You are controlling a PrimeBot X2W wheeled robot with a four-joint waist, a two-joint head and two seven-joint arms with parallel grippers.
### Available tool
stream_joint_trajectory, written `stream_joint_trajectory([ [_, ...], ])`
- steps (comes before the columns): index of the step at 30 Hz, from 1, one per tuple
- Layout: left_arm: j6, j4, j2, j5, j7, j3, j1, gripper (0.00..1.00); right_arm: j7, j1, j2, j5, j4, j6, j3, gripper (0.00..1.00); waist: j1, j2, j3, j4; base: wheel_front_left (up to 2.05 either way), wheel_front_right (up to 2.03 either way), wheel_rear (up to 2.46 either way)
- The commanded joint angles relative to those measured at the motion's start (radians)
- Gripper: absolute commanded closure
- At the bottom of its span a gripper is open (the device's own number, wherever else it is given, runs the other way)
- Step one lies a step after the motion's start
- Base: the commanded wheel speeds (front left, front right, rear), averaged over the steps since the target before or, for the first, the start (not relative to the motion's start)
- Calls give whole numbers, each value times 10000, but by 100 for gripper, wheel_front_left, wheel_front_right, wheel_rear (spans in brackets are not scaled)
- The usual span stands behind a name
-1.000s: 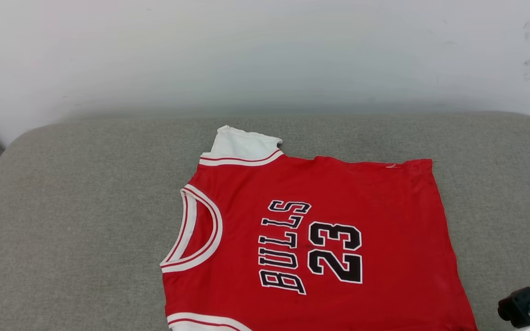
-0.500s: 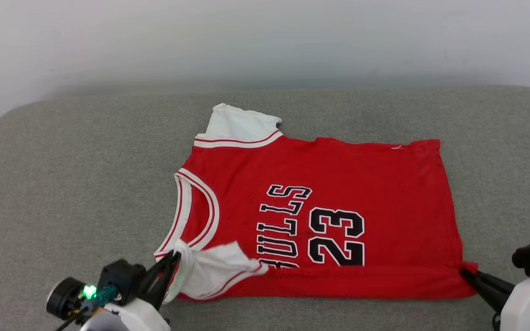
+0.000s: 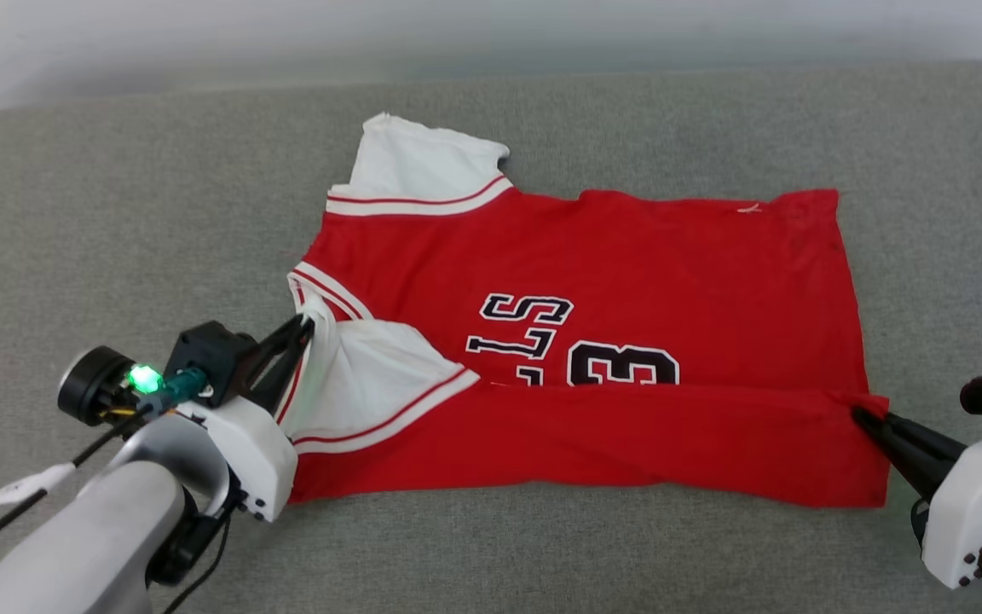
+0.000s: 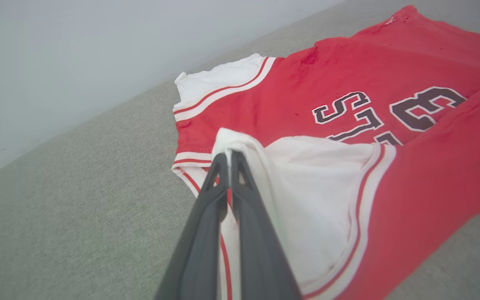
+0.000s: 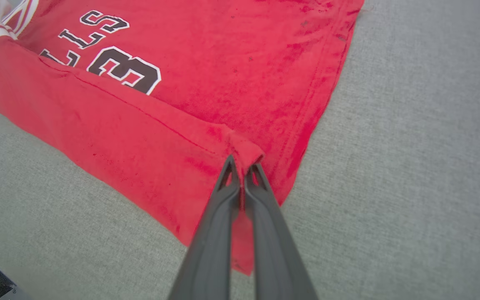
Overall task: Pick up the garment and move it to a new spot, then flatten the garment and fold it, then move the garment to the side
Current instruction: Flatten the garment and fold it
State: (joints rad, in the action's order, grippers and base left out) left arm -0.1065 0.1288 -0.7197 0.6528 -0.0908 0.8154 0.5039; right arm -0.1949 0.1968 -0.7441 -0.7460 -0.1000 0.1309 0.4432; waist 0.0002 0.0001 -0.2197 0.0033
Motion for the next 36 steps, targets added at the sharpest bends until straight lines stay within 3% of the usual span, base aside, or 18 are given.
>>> stream_joint_trajectory([
  [1, 93, 257, 82, 3, 17, -47, 235, 100, -86, 198, 110, 108, 32, -4, -57, 100, -2, -1, -350, -91, 0, 0, 0],
  [10, 828, 2349, 532, 96, -103, 125, 922, 100, -710, 1085, 448, 252, -497, -4, 176, 100, -2, -1, -1309, -189, 0, 0, 0],
  [18, 1612, 4047, 1238, 140, -207, 550, 1265, 100, -1062, 1448, 552, 142, -1249, -8, 703, 100, -2, -1, -1340, -154, 0, 0, 0],
  [19, 1642, 4178, 1310, 171, -265, 543, 1279, 100, -1079, 1489, 568, 126, -1282, -8, 728, 79, -2, -1, -1267, -150, 0, 0, 0],
  [20, 1671, 4273, 1356, 213, -298, 548, 1286, 95, -1082, 1502, 576, 85, -1281, -7, 739, 55, -2, -1, -1175, -140, 0, 0, 0],
  [21, 1717, 4366, 1368, 229, -302, 568, 1291, 54, -1033, 1500, 581, 64, -1258, -7, 730, 0, -2, -1, -1073, -122, 0, 0, 0],
  [22, 1737, 4425, 1342, 191, -347, 581, 1321, 0, -974, 1496, 596, 41, -1236, -7, 671, 0, -2, -1, -964, -110, 0, 0, 0],
  [28, 1728, 4066, 886, 36, -269, 566, 1660, 0, -631, 1265, 593, 198, -854, -5, 338, 0, -2, -1, -305, 27, 0, 0, 0],
  [32, 1713, 3213, 303, 264, 526, 385, 1932, 0, -583, 1039, 605, 275, -520, -5, 27, 0, -2, -1, -26, 140, 0, 0, 0],
  [36, 1824, 2191, -230, 743, 1984, 326, 2259, 0, -714, 832, 711, 413, -310, -5, -254, 0, -2, -1, 72, 225, 0, 0, 0],
])
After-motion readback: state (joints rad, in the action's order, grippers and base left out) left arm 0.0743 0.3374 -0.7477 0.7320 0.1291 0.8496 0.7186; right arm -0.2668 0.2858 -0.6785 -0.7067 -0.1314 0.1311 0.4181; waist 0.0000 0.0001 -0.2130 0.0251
